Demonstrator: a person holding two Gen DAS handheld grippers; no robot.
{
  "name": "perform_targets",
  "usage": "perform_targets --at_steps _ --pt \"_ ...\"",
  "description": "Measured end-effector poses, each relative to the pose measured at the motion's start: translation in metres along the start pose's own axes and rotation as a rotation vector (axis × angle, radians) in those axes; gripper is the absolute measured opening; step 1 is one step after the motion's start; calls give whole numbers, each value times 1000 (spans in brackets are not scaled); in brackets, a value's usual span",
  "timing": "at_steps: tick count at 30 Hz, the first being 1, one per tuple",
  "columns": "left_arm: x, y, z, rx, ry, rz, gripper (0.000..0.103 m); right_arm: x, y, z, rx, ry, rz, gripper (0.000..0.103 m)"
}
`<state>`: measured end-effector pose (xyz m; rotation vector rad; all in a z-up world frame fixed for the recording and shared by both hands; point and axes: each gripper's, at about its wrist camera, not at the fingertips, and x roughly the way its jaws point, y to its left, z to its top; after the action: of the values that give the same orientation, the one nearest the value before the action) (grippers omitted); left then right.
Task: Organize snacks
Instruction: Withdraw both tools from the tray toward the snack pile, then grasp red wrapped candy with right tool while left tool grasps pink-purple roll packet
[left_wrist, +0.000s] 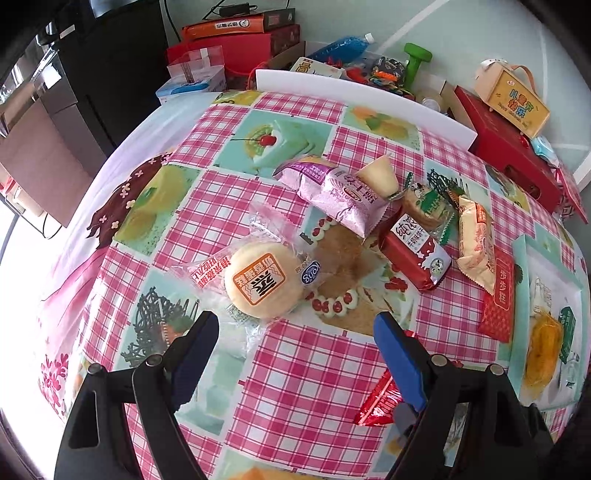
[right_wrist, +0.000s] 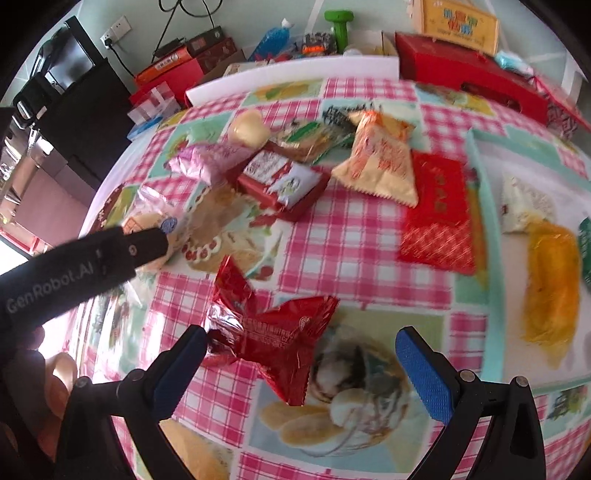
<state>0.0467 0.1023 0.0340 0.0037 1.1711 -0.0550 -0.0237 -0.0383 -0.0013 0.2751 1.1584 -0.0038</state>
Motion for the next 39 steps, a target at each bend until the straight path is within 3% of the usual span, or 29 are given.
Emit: perform_targets --at_steps 3,8,13,21,28,39 --pt "2 -1 0 1 5 0 86 5 -4 1 35 8 41 100" --pt "9 -4 0 5 23 2 86 12 -9 2 62 25 42 79" --pt "13 -6 0 8 29 2 86 8 -16 5 78 9 55 73" --pt "16 -11 3 16 34 0 86 6 -21 8 105 0 79 72" --pt "14 -13 9 2 20 -18 86 2 -28 12 115 -29 83 66" --pt "14 -9 25 -72 3 -70 86 -6 -43 17 152 -67 95 63"
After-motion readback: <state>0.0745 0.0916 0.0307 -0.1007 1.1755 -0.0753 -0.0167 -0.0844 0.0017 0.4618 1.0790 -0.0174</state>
